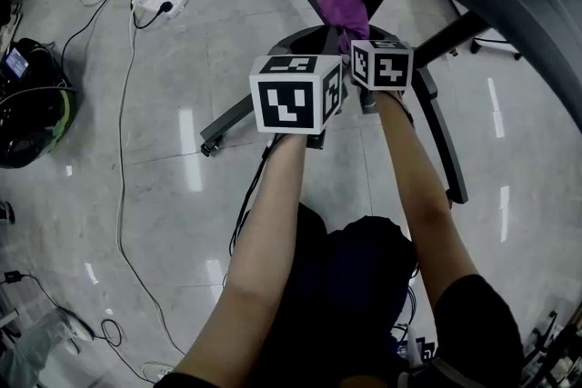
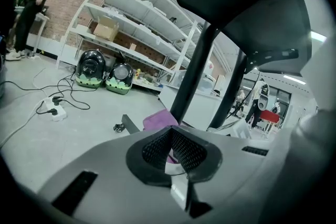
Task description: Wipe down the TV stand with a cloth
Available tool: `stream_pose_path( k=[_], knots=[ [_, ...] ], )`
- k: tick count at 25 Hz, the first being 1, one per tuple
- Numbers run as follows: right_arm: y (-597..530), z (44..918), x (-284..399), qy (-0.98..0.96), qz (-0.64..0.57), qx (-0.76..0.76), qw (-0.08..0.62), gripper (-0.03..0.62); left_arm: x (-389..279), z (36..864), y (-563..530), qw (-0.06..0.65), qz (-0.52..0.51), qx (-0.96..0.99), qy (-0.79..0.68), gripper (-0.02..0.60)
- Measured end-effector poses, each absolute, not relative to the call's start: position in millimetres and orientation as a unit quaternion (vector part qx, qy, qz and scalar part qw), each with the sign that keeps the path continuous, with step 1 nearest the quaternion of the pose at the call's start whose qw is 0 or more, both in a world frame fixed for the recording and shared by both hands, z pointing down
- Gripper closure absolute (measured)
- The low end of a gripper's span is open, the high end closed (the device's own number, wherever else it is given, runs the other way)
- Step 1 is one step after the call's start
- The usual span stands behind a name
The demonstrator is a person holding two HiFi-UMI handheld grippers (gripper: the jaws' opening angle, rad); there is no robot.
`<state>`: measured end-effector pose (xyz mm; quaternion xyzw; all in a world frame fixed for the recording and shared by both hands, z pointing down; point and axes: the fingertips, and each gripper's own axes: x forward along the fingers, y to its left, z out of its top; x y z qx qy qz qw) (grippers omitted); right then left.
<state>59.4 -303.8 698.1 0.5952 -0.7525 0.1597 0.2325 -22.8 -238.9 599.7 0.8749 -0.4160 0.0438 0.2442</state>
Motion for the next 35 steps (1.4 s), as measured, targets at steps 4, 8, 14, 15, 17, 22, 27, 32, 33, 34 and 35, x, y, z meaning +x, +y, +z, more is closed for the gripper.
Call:
stream_pose_path(
  k=[4,8,14,15,17,22,27,32,33,34,35],
  knots=[
    [-304.2,723.4,59.7,-0.751,0.187,0.590,0.230,0.505,-21.8,600.1,-238.4,0.243,0.047,0.876,-0.415,0.574],
    [-307.1,739.1,56.2,-0.745,0.191,0.590,0.245,0.505,-19.2,596.7,-235.9,0.233,0.053,0.880,-0.411,0.575],
    [-309.8,763.7,54.5,-0.737,0.215,0.589,0.253,0.505,-17.9,593.9,-233.5,0.225,0.058,0.882,-0.409,0.575],
    [-309.9,766.3,58.0,-0.732,0.212,0.595,0.256,0.505,-17.5,593.5,-232.7,0.225,0.058,0.882,-0.409,0.574],
    [-311.1,768.3,58.4,-0.733,0.206,0.596,0.256,0.505,-16.5,591.6,-230.6,0.225,0.057,0.883,-0.408,0.575],
    [-307.9,765.5,50.8,-0.745,0.201,0.581,0.260,0.505,-13.9,590.9,-229.7,0.217,0.059,0.887,-0.404,0.575],
    [-297.2,757.5,57.3,-0.751,0.186,0.573,0.271,0.505,-21.7,596.6,-234.3,0.230,0.063,0.876,-0.418,0.575],
    [-282.5,734.5,67.9,-0.763,0.174,0.568,0.255,0.505,-23.4,604.1,-237.0,0.239,0.069,0.871,-0.424,0.574],
    [-278.5,726.5,69.6,-0.766,0.169,0.567,0.250,0.504,-23.2,605.0,-237.2,0.240,0.069,0.870,-0.425,0.575],
    [-274.5,717.5,71.6,-0.770,0.163,0.567,0.243,0.505,-22.9,605.1,-237.4,0.242,0.068,0.869,-0.425,0.574],
    [-270.3,707.7,73.5,-0.773,0.157,0.568,0.235,0.505,-22.3,604.4,-237.4,0.242,0.067,0.869,-0.426,0.574]
  ],
)
